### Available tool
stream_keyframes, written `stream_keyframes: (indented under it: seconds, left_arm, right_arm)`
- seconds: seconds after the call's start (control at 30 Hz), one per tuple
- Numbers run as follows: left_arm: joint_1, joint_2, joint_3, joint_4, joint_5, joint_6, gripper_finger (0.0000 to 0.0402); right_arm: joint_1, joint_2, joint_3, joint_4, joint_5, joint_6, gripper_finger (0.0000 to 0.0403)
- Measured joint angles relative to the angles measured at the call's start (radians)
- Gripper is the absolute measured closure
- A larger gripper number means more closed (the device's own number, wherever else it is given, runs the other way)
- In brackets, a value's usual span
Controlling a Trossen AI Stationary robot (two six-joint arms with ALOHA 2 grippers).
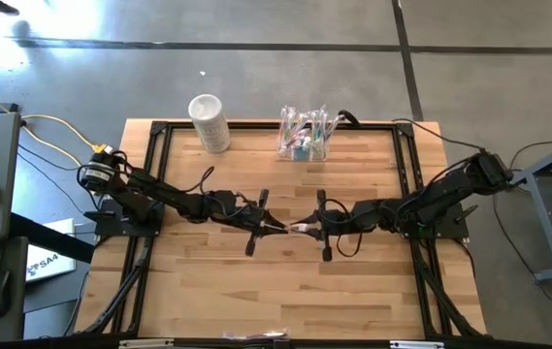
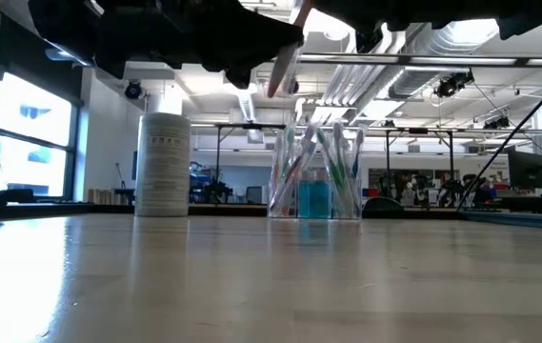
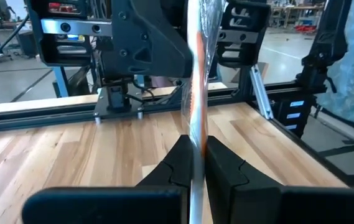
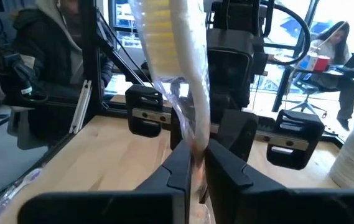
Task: Pick & Place toothbrushing station
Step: Put the orange toothbrush into the transparent organizer
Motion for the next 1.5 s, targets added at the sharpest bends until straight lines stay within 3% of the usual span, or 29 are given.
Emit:
stream_keyframes:
  seconds: [0.2, 0.43, 0.63, 0.8, 0.93, 1.2, 1.3, 1.5]
  left_arm:
    - [0.0, 0.0, 0.0, -0.027, -0.045, 0.023, 0.0371]
    - [-0.001, 0.0, 0.0, -0.046, -0.088, 0.022, 0.0303]
    - [0.0, 0.0, 0.0, -0.049, -0.021, 0.014, 0.0238]
    - [-0.001, 0.0, 0.0, -0.052, 0.003, -0.044, 0.0184]
    - [-0.001, 0.0, 0.0, -0.095, -0.002, -0.053, 0.0153]
    - [-0.001, -0.003, 0.0, -0.189, -0.053, -0.034, 0.0143]
    - [-0.001, -0.014, 0.0, -0.245, -0.059, -0.037, 0.0143]
    - [-0.001, -0.091, 0.0, -0.393, -0.035, -0.068, 0.0144]
  right_arm:
    - [-0.008, 0.0, 0.0, -0.018, 0.004, 0.014, 0.0389]
    - [-0.001, 0.0, 0.0, -0.043, 0.058, 0.014, 0.039]
    - [0.022, -0.036, 0.001, -0.19, 0.156, 0.067, 0.039]
    - [0.047, -0.105, 0.001, -0.423, 0.299, 0.176, 0.039]
    - [0.087, -0.205, 0.001, -0.639, 0.484, 0.252, 0.039]
    - [0.067, -0.365, 0.0, -0.834, 0.816, 0.275, 0.039]
    - [-0.009, -0.375, 0.0, -0.846, 0.814, 0.255, 0.039]
    - [-0.229, -0.363, 0.0, -0.792, 0.661, 0.18, 0.039]
